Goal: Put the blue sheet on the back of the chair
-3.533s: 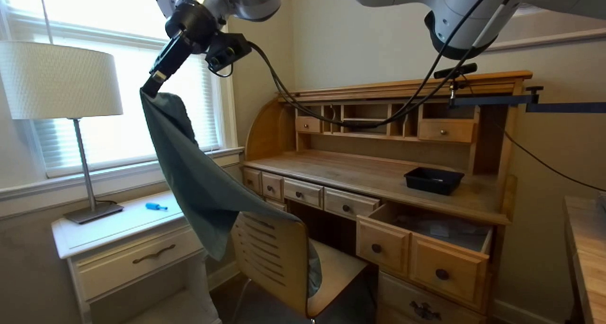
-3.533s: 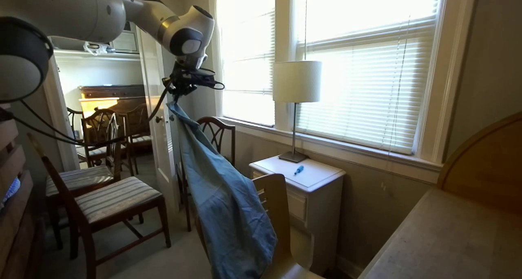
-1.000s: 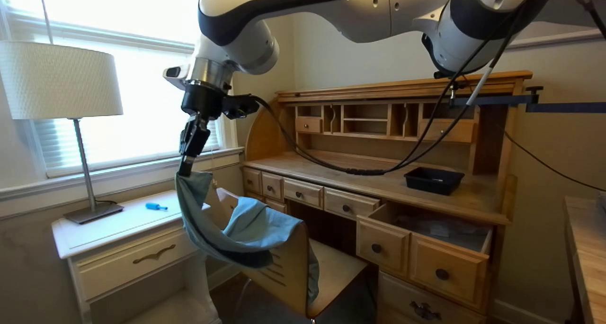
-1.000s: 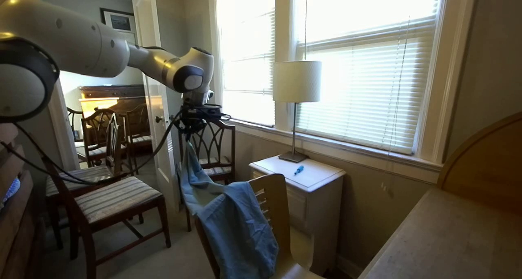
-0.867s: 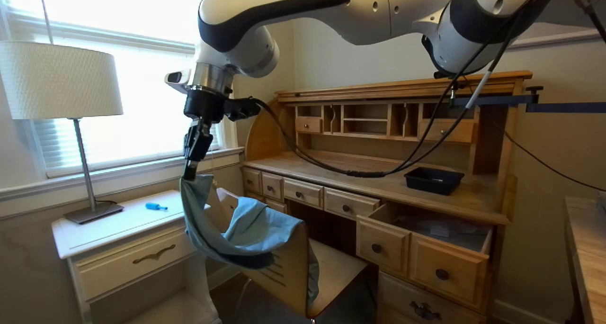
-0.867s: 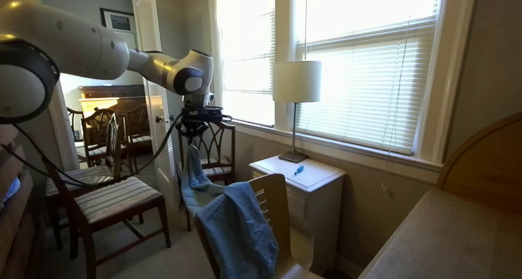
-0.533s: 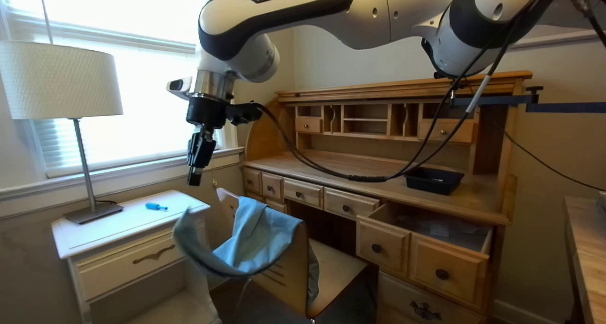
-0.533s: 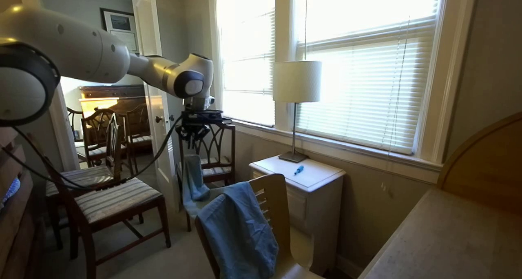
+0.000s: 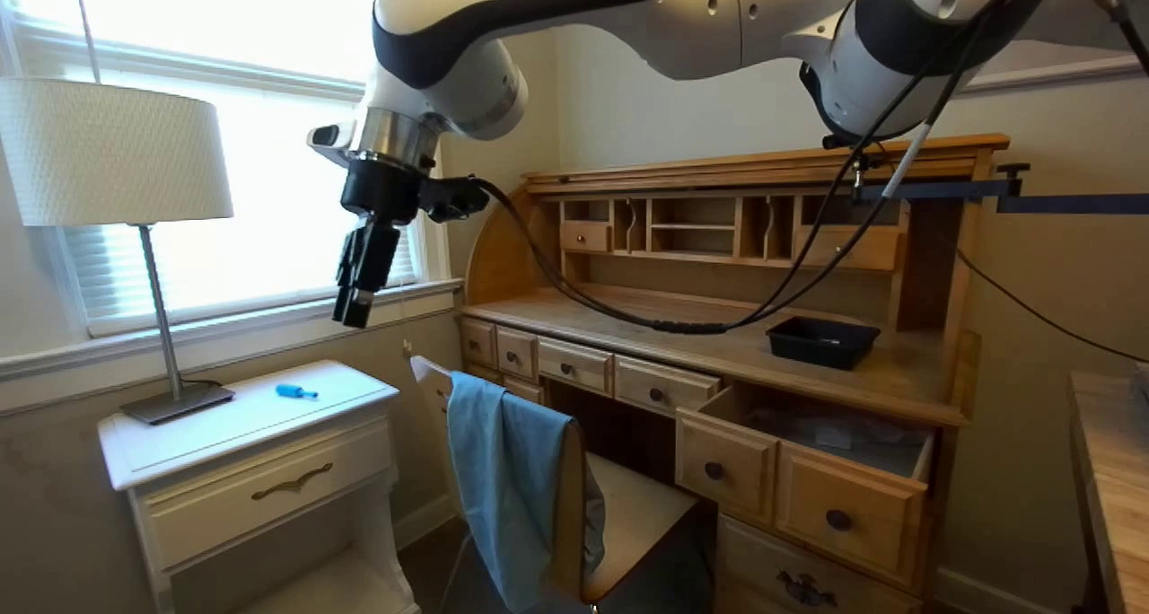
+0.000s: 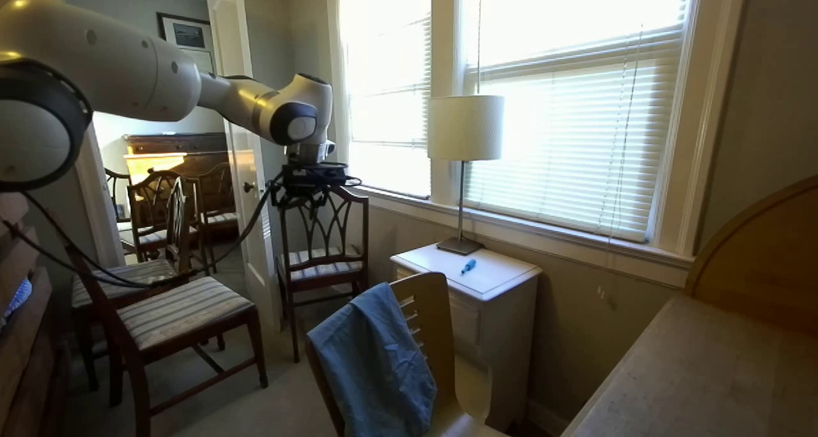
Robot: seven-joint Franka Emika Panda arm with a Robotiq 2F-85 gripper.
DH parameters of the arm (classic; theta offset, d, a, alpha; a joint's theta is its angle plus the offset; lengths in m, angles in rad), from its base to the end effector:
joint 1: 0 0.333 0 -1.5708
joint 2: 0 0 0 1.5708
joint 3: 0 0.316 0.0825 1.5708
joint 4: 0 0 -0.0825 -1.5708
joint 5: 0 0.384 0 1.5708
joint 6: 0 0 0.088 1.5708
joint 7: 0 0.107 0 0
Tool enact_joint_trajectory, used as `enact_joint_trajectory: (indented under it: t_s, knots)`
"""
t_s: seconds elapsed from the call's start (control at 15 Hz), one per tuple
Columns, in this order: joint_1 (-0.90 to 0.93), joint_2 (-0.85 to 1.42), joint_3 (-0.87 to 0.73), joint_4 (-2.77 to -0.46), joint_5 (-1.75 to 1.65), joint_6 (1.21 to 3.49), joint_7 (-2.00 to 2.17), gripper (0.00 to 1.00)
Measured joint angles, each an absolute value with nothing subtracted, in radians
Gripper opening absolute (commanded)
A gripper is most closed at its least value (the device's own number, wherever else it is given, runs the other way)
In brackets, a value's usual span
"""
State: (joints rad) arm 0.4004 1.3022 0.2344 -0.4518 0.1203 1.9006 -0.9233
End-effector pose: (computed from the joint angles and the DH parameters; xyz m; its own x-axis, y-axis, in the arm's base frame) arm 0.7247 0.3897 0.2657 0.2315 0.9067 0.3526 0.9728 -0.2122 -0.0932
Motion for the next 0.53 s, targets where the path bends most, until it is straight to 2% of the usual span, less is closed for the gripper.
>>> enact_joint_trajectory:
  t_s: [0.2, 0.53]
  knots:
    - [0.387, 1.268, 0.287, -0.451, 0.142, 1.862, -0.924, 1.00]
    - [0.368, 1.172, 0.261, -0.451, 0.135, 1.747, -0.795, 1.00]
